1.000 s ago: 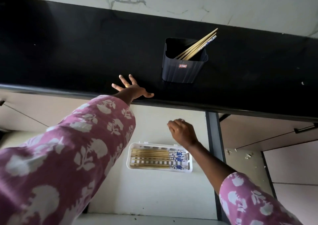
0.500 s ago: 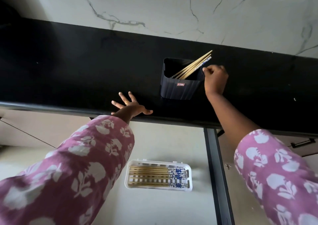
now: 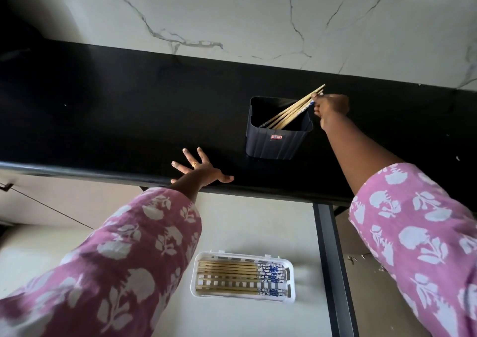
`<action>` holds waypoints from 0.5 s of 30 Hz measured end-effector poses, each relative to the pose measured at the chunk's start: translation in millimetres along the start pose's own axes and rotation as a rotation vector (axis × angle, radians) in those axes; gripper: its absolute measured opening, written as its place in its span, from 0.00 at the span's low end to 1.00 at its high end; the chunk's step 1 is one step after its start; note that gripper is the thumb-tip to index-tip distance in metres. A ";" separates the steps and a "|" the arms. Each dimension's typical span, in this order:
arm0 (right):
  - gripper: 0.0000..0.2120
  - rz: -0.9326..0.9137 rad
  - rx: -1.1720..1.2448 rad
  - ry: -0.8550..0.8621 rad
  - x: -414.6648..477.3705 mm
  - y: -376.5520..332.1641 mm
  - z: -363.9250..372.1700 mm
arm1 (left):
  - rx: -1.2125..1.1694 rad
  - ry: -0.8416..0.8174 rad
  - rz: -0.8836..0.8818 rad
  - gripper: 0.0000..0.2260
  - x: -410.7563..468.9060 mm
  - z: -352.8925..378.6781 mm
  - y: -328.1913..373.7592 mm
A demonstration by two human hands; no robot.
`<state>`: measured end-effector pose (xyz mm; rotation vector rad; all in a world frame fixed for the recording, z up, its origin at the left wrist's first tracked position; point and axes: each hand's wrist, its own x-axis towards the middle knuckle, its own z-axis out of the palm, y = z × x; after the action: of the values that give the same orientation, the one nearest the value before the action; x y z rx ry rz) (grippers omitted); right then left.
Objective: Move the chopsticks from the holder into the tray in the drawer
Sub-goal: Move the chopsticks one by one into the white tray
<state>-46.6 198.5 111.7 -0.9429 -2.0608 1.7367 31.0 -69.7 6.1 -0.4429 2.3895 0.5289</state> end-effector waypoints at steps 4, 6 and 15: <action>0.13 0.023 0.052 0.020 0.6 -4.9 -5.8 | 0.009 0.009 -0.004 0.59 2.1 1.1 0.0; 0.10 0.023 0.088 0.048 -1.9 -9.3 -11.4 | 0.017 0.019 -0.007 0.59 2.4 2.1 0.3; 0.04 -0.136 0.217 0.260 -28.1 -36.2 -51.5 | -0.237 0.132 -0.026 0.45 -14.3 -0.1 1.5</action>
<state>-5.5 217.8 163.7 -0.8863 -1.6947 1.6317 40.7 -65.9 16.0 -0.6291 2.4518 0.7974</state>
